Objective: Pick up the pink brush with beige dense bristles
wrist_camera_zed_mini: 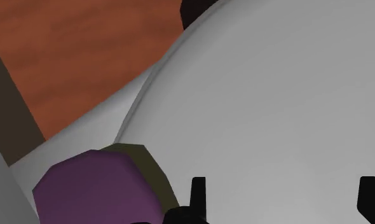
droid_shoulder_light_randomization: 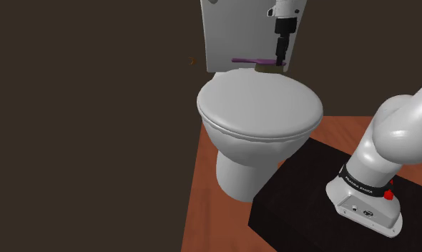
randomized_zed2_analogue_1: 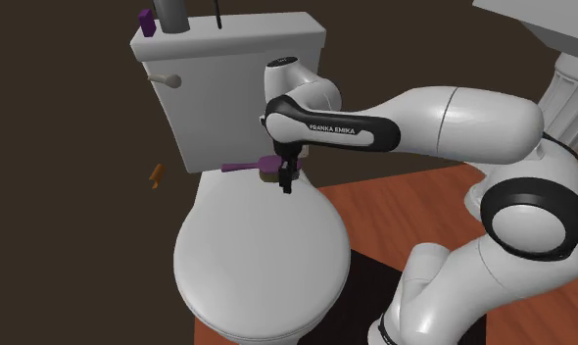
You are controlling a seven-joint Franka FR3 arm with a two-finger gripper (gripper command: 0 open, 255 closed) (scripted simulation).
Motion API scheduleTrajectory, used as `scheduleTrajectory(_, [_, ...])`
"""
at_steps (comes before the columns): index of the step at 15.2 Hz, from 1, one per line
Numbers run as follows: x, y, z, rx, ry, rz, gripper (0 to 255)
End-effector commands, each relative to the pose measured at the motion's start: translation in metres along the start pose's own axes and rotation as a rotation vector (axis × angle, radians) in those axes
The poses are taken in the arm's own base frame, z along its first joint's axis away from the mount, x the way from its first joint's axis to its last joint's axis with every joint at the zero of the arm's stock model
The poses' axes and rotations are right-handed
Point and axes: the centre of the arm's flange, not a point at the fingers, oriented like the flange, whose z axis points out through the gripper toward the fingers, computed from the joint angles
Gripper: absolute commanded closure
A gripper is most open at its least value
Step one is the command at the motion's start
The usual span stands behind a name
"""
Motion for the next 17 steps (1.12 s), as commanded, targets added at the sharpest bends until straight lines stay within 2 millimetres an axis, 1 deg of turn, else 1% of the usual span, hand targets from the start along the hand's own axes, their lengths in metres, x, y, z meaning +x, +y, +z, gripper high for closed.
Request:
scheduleTrajectory(1, [0.019,0.019,0.003,0.018,0.013,-0.068,0])
scheduleTrajectory(6, [0.069,0.065,0.004,0.067,0.043,-0.225,0])
scheduleTrajectory(11, [0.127,0.102,0.006,0.115,0.073,-0.382,0])
scheduleTrajectory(12, [0.129,0.103,0.006,0.117,0.075,-0.390,0])
scheduleTrajectory(17, [0.131,0.105,0.032,0.117,0.075,-0.390,0])
